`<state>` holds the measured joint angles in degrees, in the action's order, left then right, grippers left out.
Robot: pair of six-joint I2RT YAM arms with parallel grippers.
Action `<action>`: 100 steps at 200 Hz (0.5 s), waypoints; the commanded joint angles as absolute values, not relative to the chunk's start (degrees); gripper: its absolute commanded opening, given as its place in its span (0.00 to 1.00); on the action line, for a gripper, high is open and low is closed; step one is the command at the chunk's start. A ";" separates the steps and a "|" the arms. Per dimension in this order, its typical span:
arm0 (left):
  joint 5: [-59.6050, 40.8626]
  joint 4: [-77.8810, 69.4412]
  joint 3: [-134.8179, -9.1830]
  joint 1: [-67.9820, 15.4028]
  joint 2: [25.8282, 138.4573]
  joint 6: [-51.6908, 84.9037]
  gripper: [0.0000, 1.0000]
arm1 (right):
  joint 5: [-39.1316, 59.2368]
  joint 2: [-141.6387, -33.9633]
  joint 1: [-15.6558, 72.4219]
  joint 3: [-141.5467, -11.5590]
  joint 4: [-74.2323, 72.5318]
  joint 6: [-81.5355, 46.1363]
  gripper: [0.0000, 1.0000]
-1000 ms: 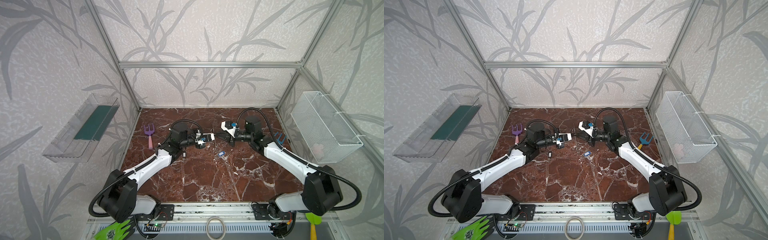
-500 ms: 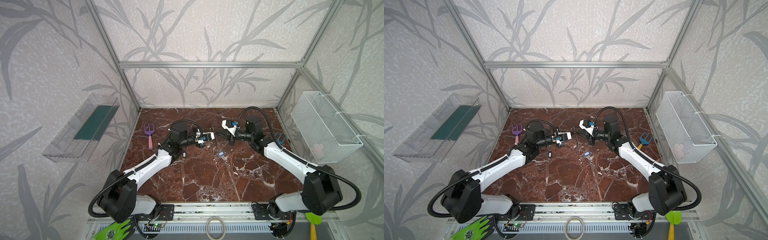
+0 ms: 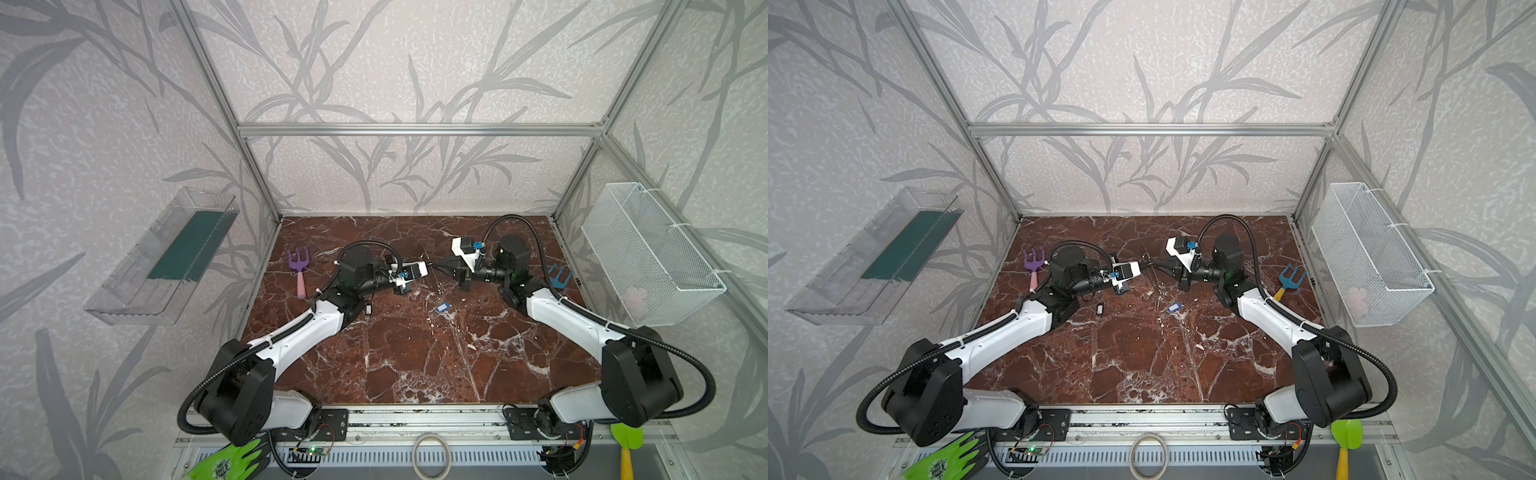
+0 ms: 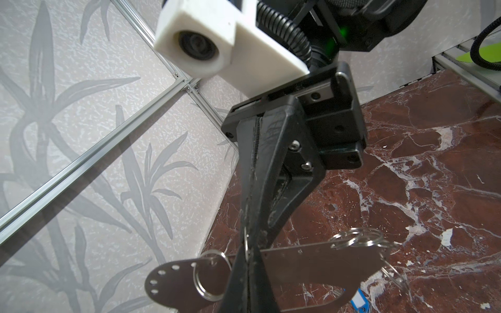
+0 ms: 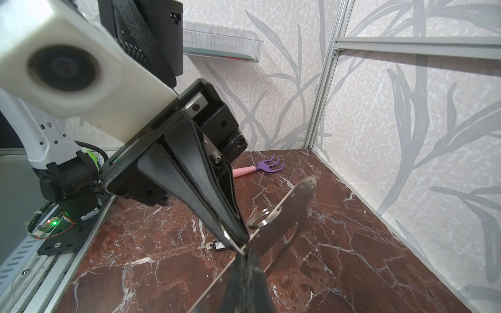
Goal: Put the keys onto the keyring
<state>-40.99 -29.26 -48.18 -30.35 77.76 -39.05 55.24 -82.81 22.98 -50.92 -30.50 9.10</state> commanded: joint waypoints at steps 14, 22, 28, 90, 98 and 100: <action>-44.09 -35.75 -47.78 -30.28 77.39 -34.91 0.00 | 56.15 -84.80 22.85 -49.38 -40.10 1.44 0.00; -44.10 -36.31 -47.77 -30.26 77.42 -34.46 0.00 | 56.25 -84.98 22.84 -49.05 -41.21 0.91 0.00; -43.96 -36.30 -47.87 -30.27 77.51 -34.24 0.00 | 56.09 -84.98 22.85 -48.86 -41.39 0.70 0.00; -44.97 -27.80 -49.66 -29.85 77.46 -38.70 0.00 | 50.21 -78.31 24.07 -49.53 -25.45 18.85 0.01; -45.21 -26.85 -49.83 -29.83 77.61 -39.49 0.00 | 49.21 -77.52 24.08 -49.49 -24.40 20.05 0.07; -45.23 -26.64 -49.92 -29.82 77.61 -39.67 0.00 | 49.02 -77.37 24.08 -49.44 -24.21 20.42 0.09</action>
<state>-42.76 -29.78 -47.86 -30.20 77.91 -36.91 52.18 -80.82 23.73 -48.99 -29.74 13.26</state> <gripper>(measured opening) 0.048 0.047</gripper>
